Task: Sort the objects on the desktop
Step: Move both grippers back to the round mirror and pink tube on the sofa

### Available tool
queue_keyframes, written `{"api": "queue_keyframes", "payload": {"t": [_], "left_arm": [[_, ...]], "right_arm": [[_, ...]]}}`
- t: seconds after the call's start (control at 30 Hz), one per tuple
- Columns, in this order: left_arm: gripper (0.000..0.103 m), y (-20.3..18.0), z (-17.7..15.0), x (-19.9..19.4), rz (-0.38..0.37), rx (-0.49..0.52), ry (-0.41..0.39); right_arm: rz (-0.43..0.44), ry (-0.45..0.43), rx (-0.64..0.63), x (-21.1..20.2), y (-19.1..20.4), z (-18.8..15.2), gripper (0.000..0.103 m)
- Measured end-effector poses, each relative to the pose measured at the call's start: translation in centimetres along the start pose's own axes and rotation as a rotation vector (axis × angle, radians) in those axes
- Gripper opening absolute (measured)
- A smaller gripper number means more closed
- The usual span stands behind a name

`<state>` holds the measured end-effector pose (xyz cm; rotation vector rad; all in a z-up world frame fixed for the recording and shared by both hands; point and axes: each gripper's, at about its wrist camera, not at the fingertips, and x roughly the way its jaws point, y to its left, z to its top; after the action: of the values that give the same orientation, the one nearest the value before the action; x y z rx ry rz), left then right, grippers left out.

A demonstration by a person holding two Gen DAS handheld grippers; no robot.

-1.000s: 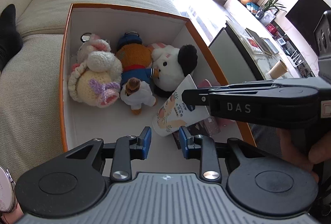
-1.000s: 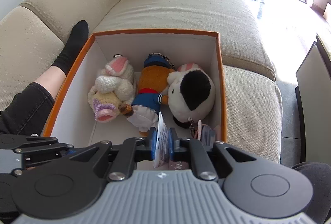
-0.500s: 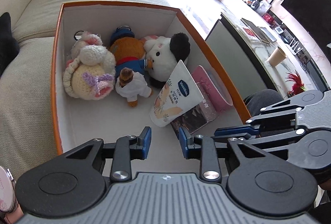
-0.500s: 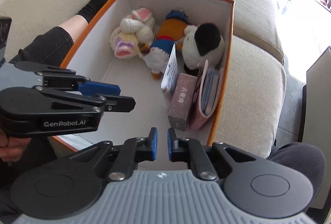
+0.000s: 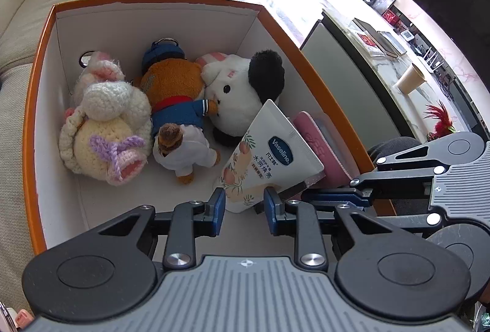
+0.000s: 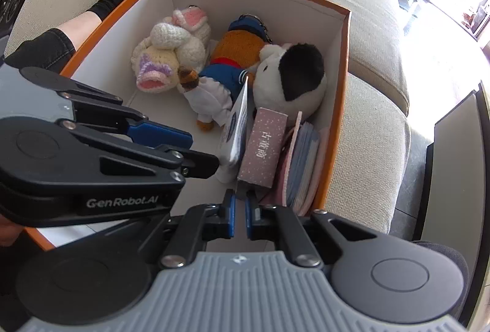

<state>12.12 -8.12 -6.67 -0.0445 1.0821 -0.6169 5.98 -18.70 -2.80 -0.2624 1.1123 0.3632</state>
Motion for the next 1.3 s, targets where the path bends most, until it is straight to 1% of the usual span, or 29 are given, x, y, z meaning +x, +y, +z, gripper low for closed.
{"api": "queue_keyframes", "payload": {"t": [0.17, 0.27, 0.4, 0.43, 0.57, 0.63, 0.7, 0.8, 0.83, 0.9, 0.97, 1.03, 1.2, 1.3], "left_arm": [[0.03, 0.4, 0.1, 0.3, -0.013, 0.008, 0.011], [0.03, 0.3, -0.1, -0.1, -0.022, 0.018, 0.01], [0.03, 0.1, -0.2, -0.5, -0.017, 0.03, 0.007], [0.03, 0.0, -0.3, -0.7, -0.016, 0.033, 0.004], [0.03, -0.5, -0.7, -2.0, -0.014, 0.037, -0.016], [0.03, -0.7, -1.2, -2.9, -0.012, 0.045, -0.029], [0.03, -0.7, -1.6, -3.9, 0.0, 0.051, -0.046], [0.03, -0.4, -2.2, -5.4, 0.016, 0.037, -0.074], [0.03, -0.3, -2.4, -5.8, 0.016, 0.03, -0.083], [0.03, 0.0, -2.6, -6.8, 0.02, 0.017, -0.102], [0.03, 0.3, -2.8, -7.5, 0.024, 0.008, -0.119], [0.03, 0.6, -3.0, -8.3, 0.028, -0.002, -0.133], [0.031, 1.2, -3.9, -10.5, 0.042, -0.019, -0.165], [0.031, 1.9, -4.8, -12.5, 0.064, -0.032, -0.185]], "right_arm": [[0.02, -0.001, -0.016, 0.1, -0.3, 0.2, 0.007], [0.06, 0.013, -0.045, -0.4, -0.5, -0.1, 0.008], [0.073, 0.048, -0.166, -1.0, -0.2, -0.4, 0.008], [0.072, 0.07, -0.206, -1.0, 0.2, -0.3, 0.008], [0.023, 0.126, -0.32, -0.4, 1.5, -0.3, 0.008], [-0.027, 0.161, -0.407, 0.3, 2.6, -0.4, 0.008], [-0.059, 0.188, -0.494, 1.0, 3.5, -0.4, 0.008], [-0.11, 0.226, -0.572, 2.1, 4.4, -0.2, 0.007], [-0.121, 0.229, -0.587, 2.4, 4.5, -0.2, 0.005], [-0.134, 0.225, -0.596, 2.7, 4.6, 0.0, 0.004], [-0.151, 0.204, -0.593, 2.8, 4.5, 0.3, 0.004], [-0.157, 0.188, -0.573, 2.9, 4.3, 0.5, 0.004], [-0.126, 0.17, -0.557, 1.9, 4.5, 0.1, 0.005], [-0.102, 0.13, -0.53, -0.1, 4.5, -0.3, 0.006]]}}
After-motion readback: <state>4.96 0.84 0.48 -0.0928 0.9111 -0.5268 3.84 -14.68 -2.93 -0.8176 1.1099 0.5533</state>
